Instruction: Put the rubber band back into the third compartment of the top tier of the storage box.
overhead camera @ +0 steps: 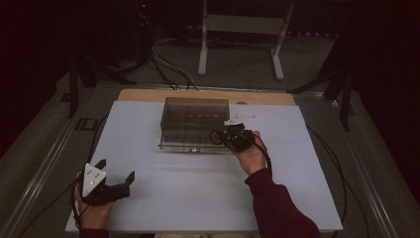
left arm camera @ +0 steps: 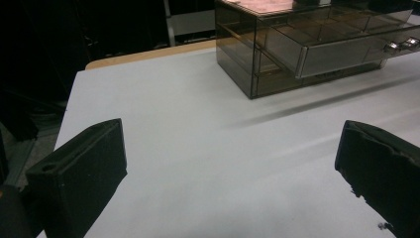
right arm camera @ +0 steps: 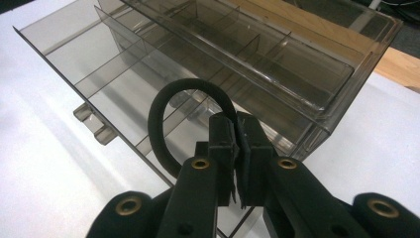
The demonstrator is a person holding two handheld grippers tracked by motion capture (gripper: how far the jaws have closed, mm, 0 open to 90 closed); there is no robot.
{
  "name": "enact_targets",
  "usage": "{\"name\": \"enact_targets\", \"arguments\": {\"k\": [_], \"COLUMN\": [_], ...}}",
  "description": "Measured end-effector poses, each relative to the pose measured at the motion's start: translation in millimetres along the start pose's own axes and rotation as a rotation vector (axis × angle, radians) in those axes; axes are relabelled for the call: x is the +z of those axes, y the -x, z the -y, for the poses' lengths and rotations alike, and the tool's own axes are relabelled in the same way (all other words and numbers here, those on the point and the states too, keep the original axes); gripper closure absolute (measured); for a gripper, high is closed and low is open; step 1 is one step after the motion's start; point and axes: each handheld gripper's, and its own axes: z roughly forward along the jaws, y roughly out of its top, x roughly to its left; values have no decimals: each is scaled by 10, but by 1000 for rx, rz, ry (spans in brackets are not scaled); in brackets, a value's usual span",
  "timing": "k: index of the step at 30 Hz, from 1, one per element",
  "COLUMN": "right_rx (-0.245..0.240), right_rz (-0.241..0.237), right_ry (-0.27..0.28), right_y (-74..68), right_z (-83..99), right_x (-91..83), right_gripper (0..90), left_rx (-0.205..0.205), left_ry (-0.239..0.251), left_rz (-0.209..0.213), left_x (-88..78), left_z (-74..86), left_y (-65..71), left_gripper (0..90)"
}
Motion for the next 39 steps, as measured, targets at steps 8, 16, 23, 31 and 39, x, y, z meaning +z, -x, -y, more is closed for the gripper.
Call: {"name": "enact_targets", "arguments": {"k": [8,16,23,31,39], "right_rx": [-11,-16,-15,-20,-25], "right_rz": [-1,-2,-1,-11,-18], "right_ry": [-31,-48,-64,-93,-117], "right_y": [-10,-12,-17,-16,-19], "right_z": [1,4,3,9,18], "right_x": [55,89,103,138,163], "right_gripper": [873,873,873,867,837], "left_rx": [0,1,-1,-2,-4], "left_ry": [0,-2,-3,-2,-4], "left_rz": [0,1,1,0,1], "left_x": [0,1,4,2,3], "left_z": [0,2,5,5,7], "left_y": [0,-1,-2,-4,-4], "left_gripper": [4,4,4,4,4]}}
